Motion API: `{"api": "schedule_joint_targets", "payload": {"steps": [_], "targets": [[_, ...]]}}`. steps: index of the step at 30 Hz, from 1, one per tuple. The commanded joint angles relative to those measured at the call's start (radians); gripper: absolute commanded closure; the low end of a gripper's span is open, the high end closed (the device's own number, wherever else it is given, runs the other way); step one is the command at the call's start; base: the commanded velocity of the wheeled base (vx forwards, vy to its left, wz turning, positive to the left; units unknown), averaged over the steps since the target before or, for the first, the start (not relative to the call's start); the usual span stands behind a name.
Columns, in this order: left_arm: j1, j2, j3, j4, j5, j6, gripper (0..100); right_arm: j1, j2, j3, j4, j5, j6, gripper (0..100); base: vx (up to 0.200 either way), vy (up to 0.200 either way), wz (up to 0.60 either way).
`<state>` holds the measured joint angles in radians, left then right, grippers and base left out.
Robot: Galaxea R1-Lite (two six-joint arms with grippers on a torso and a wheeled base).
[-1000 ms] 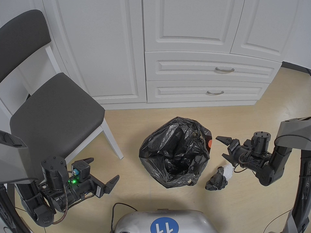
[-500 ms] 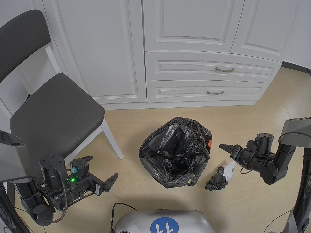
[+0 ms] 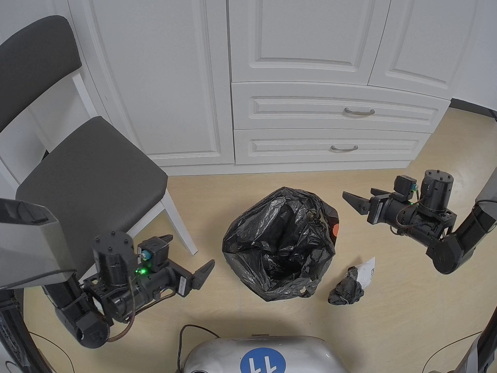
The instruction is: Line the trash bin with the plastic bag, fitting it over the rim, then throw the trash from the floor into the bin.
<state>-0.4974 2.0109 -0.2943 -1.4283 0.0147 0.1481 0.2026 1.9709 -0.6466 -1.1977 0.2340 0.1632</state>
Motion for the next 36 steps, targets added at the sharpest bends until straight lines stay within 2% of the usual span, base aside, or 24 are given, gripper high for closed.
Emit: {"api": "schedule_joint_targets", "payload": {"steps": [1,2,3,4,5,6,10,19,22,25,32,36], "targets": [[-0.052,0.075,-0.249,0.238,0.022,-0.027,0,0.044,0.042,-0.099,0.086,-0.096,-0.241,0,0.000,0.000,0.00],[-0.062,0.080,-0.316,0.307,0.039,-0.056,0,0.049,0.080,-0.120,0.081,-0.128,-0.277,0,0.000,0.000,0.00],[-0.062,0.080,-0.316,0.307,0.039,-0.056,0,0.049,0.080,-0.120,0.081,-0.128,-0.277,0,0.000,0.000,0.00],[-0.082,0.095,-0.421,0.394,0.065,-0.110,0,0.063,0.135,-0.162,0.078,-0.190,-0.287,0,0.000,0.000,0.00],[-0.084,0.097,-0.427,0.401,0.068,-0.113,0,0.064,0.138,-0.165,0.078,-0.194,-0.287,0,0.000,0.000,0.00],[-0.095,0.124,-0.497,0.473,0.088,-0.140,0,0.087,0.184,-0.189,0.076,-0.231,-0.289,0,0.000,0.000,0.00],[-0.104,0.190,-0.600,0.554,0.146,-0.179,0,0.109,0.267,-0.216,0.076,-0.246,-0.300,0,0.000,0.000,0.00],[-0.072,0.273,-0.632,0.545,0.169,-0.194,0,0.097,0.321,-0.257,0.079,-0.246,-0.321,0,0.000,0.000,0.00],[-0.062,0.276,-0.658,0.546,0.218,-0.223,0,0.089,0.335,-0.278,0.079,-0.252,-0.318,0,0.000,0.000,0.00],[-0.036,0.289,-0.687,0.542,0.280,-0.237,0,0.083,0.355,-0.308,0.078,-0.289,-0.318,0,0.000,0.000,0.00],[0.028,0.305,-0.709,0.539,0.286,-0.242,0,0.077,0.404,-0.366,0.079,-0.325,-0.314,0,0.000,0.000,0.00],[0.036,0.322,-0.723,0.526,0.288,-0.240,0,0.077,0.427,-0.398,0.076,-0.354,-0.309,0,0.000,0.000,0.00]]}}
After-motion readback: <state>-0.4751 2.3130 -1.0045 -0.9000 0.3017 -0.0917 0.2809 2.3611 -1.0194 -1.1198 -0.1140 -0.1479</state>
